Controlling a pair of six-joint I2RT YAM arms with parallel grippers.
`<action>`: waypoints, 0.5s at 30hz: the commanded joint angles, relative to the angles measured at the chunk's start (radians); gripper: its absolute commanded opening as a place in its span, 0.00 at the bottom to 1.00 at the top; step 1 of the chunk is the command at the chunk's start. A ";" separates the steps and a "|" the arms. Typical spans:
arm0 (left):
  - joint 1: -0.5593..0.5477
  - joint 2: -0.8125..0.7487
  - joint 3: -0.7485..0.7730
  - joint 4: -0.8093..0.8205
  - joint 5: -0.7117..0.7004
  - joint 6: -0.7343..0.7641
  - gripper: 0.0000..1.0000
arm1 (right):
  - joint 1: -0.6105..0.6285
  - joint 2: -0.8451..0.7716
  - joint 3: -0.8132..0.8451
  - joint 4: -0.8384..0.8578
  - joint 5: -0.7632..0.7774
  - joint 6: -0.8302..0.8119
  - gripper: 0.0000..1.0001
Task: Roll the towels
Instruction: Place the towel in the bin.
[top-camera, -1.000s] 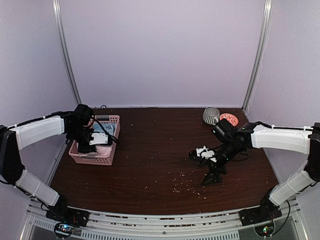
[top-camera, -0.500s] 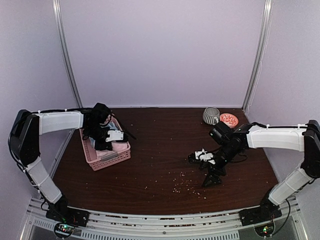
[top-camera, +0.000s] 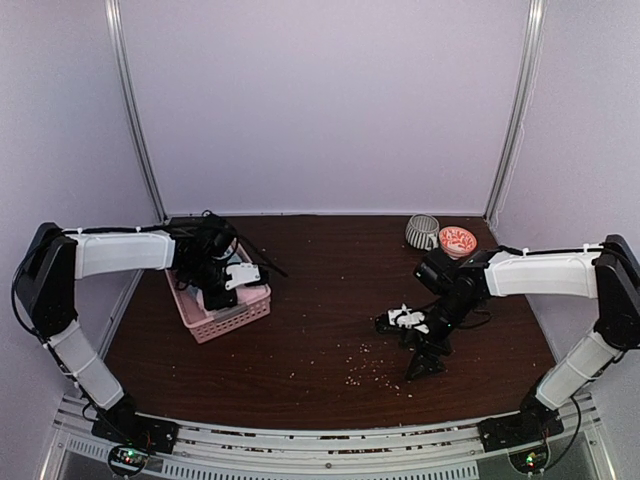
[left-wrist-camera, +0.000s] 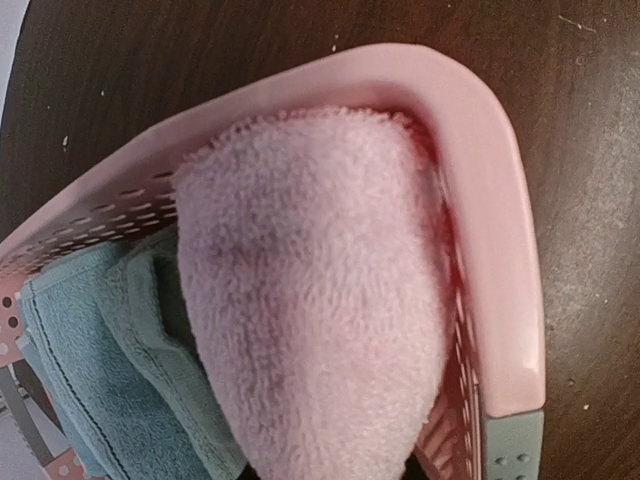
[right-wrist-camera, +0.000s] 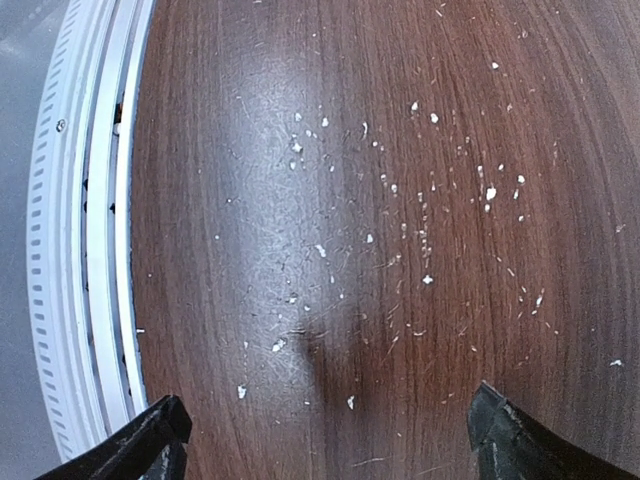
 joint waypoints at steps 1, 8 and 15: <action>-0.022 0.053 0.046 -0.035 0.011 -0.187 0.04 | 0.008 0.021 0.026 -0.029 0.010 -0.014 1.00; -0.022 0.164 0.173 -0.127 0.060 -0.284 0.17 | 0.009 0.022 0.027 -0.032 0.008 -0.011 1.00; -0.021 0.166 0.210 -0.197 0.133 -0.300 0.33 | 0.013 0.036 0.035 -0.039 0.005 -0.014 1.00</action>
